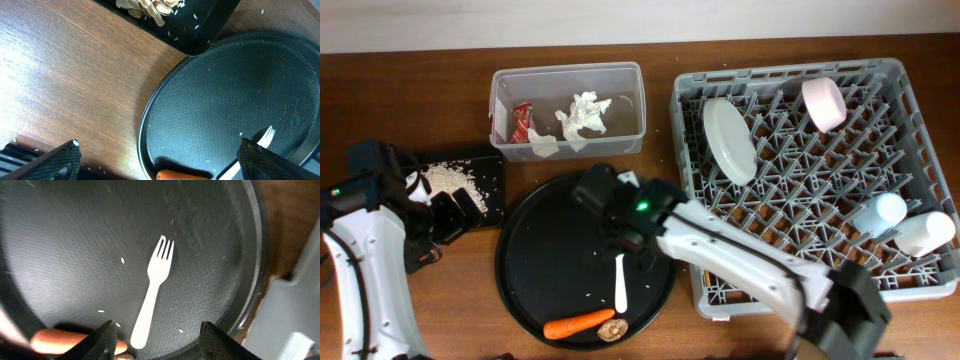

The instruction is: Sort waste into correct bins and load items into the dishwasher rack

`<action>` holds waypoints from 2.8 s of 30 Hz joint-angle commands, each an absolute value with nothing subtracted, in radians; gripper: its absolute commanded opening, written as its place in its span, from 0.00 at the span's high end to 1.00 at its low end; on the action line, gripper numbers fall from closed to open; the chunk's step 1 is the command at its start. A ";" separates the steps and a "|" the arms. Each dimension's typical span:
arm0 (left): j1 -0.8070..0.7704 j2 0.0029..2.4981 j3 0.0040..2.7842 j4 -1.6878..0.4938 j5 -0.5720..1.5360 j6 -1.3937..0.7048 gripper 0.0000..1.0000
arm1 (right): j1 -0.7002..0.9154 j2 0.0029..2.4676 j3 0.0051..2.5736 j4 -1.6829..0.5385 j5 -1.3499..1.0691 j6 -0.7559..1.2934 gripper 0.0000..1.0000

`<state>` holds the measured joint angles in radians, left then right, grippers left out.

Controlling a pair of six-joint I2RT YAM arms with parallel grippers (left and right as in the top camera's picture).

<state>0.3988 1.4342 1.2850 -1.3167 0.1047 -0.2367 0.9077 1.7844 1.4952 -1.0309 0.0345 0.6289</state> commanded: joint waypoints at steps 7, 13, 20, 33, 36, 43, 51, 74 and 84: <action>0.402 1.427 1.280 -1.317 0.116 -0.250 0.01 | 0.920 2.070 1.485 -0.899 0.037 0.784 0.36; 0.402 1.427 1.280 -1.317 0.116 -0.250 0.01 | 0.920 2.149 1.483 -0.855 0.042 0.783 0.37; 0.402 1.427 1.280 -1.318 0.116 -0.250 0.01 | 0.910 2.148 1.483 -0.883 0.040 0.783 0.77; 0.402 1.427 1.280 -1.317 0.116 -0.250 0.01 | 0.666 1.642 1.564 -1.288 0.204 0.552 0.85; 0.402 1.427 1.280 -1.318 0.116 -0.250 0.01 | 0.582 1.641 1.481 -1.301 0.215 0.523 0.85; 0.402 1.427 1.280 -1.318 0.116 -0.250 0.01 | 0.529 1.642 1.277 -1.098 0.143 0.475 0.85; 0.402 1.427 1.280 -1.319 0.116 -0.250 0.01 | 0.531 1.610 1.340 -1.116 0.056 0.382 0.51; 0.402 1.427 1.280 -1.319 0.116 -0.250 0.01 | 1.100 2.008 1.380 -0.954 -0.639 -0.220 0.62; 0.402 1.427 1.280 -1.319 0.116 -0.250 0.01 | 1.098 2.023 1.328 -0.827 -0.363 -0.065 0.62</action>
<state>0.3988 1.4342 1.2846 -1.3197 0.1051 -0.2367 1.0950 2.0106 1.3361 -0.8429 -0.5434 -0.1707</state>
